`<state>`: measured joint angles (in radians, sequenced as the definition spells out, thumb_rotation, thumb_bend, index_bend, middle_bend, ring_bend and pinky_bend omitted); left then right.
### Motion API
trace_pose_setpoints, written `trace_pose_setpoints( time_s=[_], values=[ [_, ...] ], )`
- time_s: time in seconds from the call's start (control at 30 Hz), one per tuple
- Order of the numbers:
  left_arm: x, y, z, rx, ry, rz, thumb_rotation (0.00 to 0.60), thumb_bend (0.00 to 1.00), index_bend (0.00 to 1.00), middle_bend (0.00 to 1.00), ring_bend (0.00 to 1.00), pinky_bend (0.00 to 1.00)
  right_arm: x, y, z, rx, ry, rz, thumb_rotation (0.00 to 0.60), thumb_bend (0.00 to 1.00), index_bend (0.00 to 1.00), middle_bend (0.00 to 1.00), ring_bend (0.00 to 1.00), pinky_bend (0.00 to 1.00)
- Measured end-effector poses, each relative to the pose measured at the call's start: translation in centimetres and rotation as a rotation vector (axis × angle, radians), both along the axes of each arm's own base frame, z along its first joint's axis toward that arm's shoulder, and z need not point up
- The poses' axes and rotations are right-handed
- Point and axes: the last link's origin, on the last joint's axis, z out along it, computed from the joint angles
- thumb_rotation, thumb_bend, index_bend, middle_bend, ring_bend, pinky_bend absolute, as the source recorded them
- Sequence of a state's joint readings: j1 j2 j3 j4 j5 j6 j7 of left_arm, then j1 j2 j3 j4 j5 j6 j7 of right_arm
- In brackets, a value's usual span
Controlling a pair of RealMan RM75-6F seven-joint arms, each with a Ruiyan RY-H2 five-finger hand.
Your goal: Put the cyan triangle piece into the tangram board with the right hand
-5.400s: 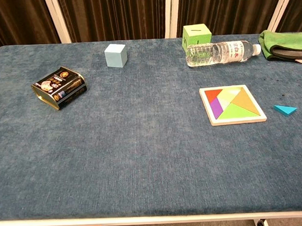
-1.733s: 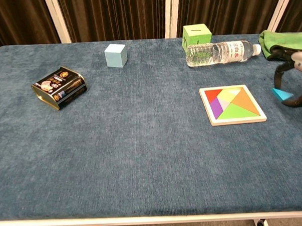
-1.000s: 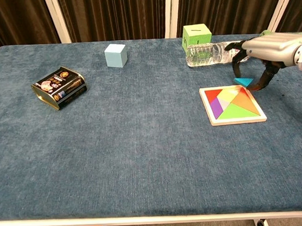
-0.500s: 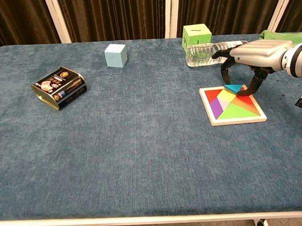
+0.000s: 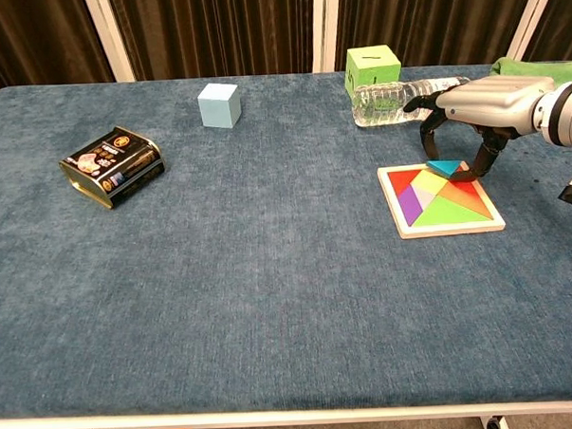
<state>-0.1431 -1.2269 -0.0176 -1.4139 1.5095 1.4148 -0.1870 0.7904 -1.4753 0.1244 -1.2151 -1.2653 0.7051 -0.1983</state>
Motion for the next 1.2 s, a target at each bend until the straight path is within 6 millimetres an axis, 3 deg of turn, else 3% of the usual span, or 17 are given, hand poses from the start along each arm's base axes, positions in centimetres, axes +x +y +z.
trace_pose_setpoints(
  time_s=[0.2, 0.5, 0.77, 0.97, 1.07, 1.2],
  values=[
    [-0.1, 0.0, 0.0, -0.001, 0.0, 0.002, 0.6, 0.07, 0.26, 0.15, 0.04, 0.15, -0.1, 0.0, -0.1, 0.008, 0.008, -0.006, 0.6, 0.21, 0.49, 0.0, 0.0, 0.0],
    [-0.2, 0.1, 0.1, 0.003, -0.002, 0.006, 0.6, 0.07, 0.26, 0.15, 0.04, 0.15, -0.2, 0.0, -0.1, 0.016, 0.015, -0.017, 0.6, 0.21, 0.26, 0.0, 0.0, 0.0],
    [-0.2, 0.1, 0.2, 0.007, -0.002, 0.007, 0.6, 0.07, 0.26, 0.15, 0.04, 0.15, 0.3, -0.1, 0.6, -0.003, -0.009, -0.007, 0.6, 0.21, 0.23, 0.0, 0.0, 0.0],
    [0.1, 0.1, 0.5, 0.018, -0.004, -0.003, 0.6, 0.07, 0.26, 0.15, 0.04, 0.15, 1.1, 0.4, 3.2, -0.063, -0.064, 0.028, 0.6, 0.21, 0.22, 0.0, 0.0, 0.0],
    [0.4, 0.1, 0.6, 0.022, -0.002, -0.011, 0.6, 0.07, 0.26, 0.15, 0.04, 0.15, 1.0, 1.7, 5.4, -0.114, -0.102, 0.045, 0.6, 0.21, 0.17, 0.0, 0.0, 0.0],
    [0.9, 0.3, 0.8, 0.024, 0.004, -0.024, 0.6, 0.07, 0.26, 0.15, 0.04, 0.15, -0.5, 4.8, 8.8, -0.231, -0.134, 0.064, 0.6, 0.18, 0.02, 0.0, 0.0, 0.0]
  ],
)
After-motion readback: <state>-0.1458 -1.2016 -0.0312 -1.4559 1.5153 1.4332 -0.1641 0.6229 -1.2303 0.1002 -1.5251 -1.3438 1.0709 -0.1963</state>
